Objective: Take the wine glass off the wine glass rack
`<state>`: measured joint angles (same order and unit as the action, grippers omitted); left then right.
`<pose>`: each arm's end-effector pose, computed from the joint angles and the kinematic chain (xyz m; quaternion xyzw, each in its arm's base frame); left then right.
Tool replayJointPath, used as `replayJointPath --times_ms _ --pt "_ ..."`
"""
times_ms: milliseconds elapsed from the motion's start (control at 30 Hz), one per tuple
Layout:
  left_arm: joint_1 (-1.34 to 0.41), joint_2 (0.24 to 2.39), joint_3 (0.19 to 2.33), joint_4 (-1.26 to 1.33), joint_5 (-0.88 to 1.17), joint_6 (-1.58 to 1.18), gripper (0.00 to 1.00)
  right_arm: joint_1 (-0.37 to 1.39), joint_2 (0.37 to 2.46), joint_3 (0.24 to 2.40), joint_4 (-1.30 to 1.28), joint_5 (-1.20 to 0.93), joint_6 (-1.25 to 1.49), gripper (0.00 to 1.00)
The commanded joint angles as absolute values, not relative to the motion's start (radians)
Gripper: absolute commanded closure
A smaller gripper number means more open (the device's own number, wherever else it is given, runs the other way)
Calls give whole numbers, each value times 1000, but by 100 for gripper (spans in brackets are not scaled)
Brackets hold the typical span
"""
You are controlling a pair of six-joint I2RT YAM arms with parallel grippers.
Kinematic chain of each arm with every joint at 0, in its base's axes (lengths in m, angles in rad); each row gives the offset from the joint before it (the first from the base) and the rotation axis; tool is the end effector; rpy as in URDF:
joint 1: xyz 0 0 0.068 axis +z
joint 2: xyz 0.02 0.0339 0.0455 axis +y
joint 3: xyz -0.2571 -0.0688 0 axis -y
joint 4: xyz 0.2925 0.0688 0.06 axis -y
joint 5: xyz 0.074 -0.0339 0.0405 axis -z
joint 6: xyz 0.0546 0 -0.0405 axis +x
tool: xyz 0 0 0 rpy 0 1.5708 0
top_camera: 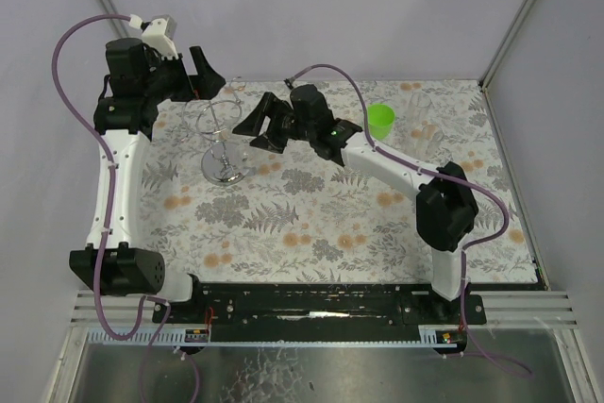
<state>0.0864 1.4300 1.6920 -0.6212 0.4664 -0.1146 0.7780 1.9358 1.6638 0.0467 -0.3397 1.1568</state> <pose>0.3666 0.0071 0.4586 0.0507 0.8090 -0.1978 0.5513 0.3661 0.3863 0.3048 0.0417 0.7769 0.5807 0.2396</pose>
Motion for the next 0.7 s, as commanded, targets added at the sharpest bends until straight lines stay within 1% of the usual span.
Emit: replayJointPath --times_ms 0,133,233,667 --pt "96 1398 1679 -574 495 -123 0 787 1939 1712 111 -275 1211 26" --pt "99 1392 1672 -566 506 -123 0 787 1946 1710 122 -255 1225 30" --pt "99 1394 1669 -565 513 -123 0 788 1950 1709 134 -237 1236 35" --pt "101 1398 1678 -560 526 -119 0 790 1984 1736 139 -247 1265 48"
